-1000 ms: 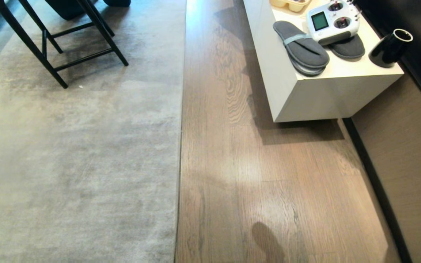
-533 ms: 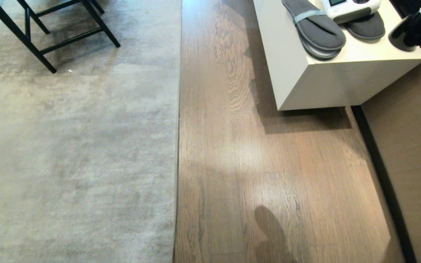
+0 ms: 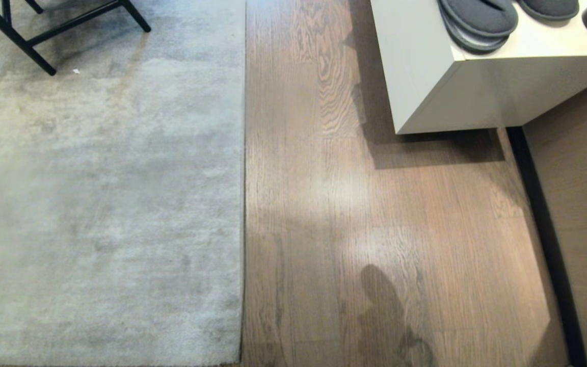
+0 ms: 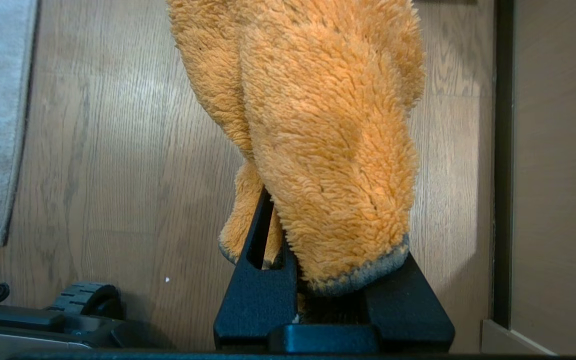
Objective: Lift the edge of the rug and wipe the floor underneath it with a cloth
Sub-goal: Put down the rag
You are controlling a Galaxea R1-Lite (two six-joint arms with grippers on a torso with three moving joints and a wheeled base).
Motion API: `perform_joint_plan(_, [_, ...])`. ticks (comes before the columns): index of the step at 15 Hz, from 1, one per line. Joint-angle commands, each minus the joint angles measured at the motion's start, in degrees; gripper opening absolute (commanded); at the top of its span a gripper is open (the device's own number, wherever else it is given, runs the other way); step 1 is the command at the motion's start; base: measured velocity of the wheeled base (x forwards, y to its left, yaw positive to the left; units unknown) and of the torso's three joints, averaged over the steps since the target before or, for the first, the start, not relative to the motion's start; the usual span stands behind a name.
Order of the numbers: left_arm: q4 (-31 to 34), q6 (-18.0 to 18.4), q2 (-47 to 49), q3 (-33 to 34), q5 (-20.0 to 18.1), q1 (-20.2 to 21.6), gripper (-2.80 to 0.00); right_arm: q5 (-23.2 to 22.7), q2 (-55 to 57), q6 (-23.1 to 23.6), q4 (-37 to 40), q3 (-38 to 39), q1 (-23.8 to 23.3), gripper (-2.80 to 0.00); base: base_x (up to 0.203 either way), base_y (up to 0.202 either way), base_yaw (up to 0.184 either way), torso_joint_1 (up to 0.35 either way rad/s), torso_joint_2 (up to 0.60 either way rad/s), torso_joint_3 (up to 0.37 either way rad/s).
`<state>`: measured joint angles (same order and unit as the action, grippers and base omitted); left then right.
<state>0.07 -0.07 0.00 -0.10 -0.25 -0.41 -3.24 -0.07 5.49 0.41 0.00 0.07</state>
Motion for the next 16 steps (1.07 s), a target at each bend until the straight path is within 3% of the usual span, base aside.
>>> perform_joint_plan(1, [0.0,0.0,0.0,0.0,0.0,0.0,-2.80,0.0,0.1,0.0,0.0,0.0,0.0,-2.80,0.000,0.000,0.000,0.002,0.01,-0.203])
perform_joint_plan(16, [0.0,0.0,0.0,0.0,0.0,0.0,-2.80,0.0,0.1,0.0,0.0,0.0,0.0,-2.80,0.000,0.000,0.000,0.004,0.00,-0.197])
